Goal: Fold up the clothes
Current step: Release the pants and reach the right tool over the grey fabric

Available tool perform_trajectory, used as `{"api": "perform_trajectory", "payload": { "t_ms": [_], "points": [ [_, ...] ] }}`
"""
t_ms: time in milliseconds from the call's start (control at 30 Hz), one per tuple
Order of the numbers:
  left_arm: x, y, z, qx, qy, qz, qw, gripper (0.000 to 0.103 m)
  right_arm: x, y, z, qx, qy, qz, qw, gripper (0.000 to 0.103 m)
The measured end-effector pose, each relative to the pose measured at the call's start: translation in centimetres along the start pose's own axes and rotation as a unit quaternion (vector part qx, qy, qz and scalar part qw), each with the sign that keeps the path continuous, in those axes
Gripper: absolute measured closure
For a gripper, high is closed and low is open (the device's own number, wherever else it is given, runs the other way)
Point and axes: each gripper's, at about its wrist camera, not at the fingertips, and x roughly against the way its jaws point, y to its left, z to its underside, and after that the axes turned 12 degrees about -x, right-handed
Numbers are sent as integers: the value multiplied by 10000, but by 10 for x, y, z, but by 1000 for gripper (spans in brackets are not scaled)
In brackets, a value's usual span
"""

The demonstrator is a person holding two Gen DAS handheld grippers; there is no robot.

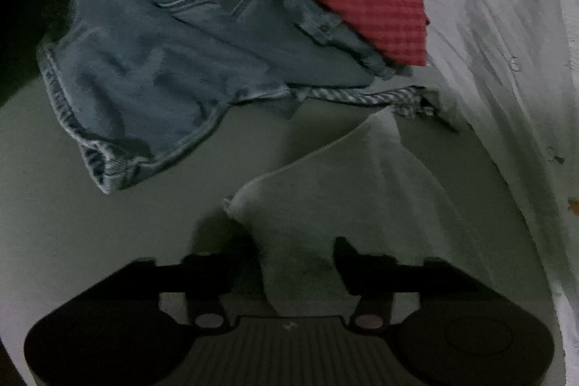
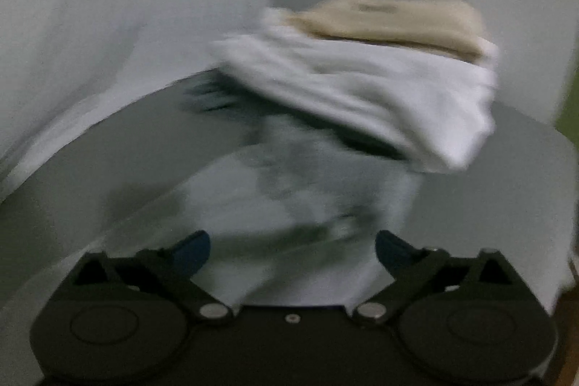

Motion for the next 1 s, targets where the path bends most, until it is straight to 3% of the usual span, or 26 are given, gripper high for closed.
{"api": "perform_trajectory", "payload": {
  "t_ms": [167, 267, 300, 400, 467, 567, 700, 800, 833, 900, 1000],
  "points": [
    [-4, -9, 1, -144, -102, 79, 9998, 38, -5, 62, 45, 891, 311, -646, 9934, 0],
    [-6, -8, 3, -75, -178, 208, 9996, 69, -8, 99, 72, 1421, 497, -1030, 9832, 0],
    [-7, -7, 3, -38, -187, 276, 9994, 96, -8, 112, 80, 1596, 558, -1157, 9788, 0],
    [-8, -2, 1, 159, -264, 577, 9979, 96, -10, 144, 105, 2244, 581, -1371, 9631, 0],
    [-5, -1, -2, 287, -345, 820, 9956, 96, -11, 144, 105, 2270, 557, -1433, 9617, 0],
    [2, -20, -9, -8, -405, 1260, 9912, 96, -12, 144, 104, 2250, 560, -1494, 9612, 0],
    [5, -78, -3, -947, -91, 2181, 9713, 96, -4, 139, 108, 2296, 506, -1582, 9590, 0],
    [-6, -129, 20, -2096, 637, 2565, 9414, 93, -7, 142, 110, 2309, 527, -1581, 9586, 0],
    [-11, -144, 29, -2471, 859, 2566, 9304, 92, -8, 143, 110, 2313, 536, -1580, 9585, 0],
    [-16, -164, 46, -3014, 1080, 2322, 9185, 87, -9, 145, 110, 2321, 570, -1574, 9582, 0],
    [-14, -169, 48, -3001, 1128, 2424, 9157, 73, -7, 147, 107, 2365, 738, -1554, 9563, 0]
  ]
}}
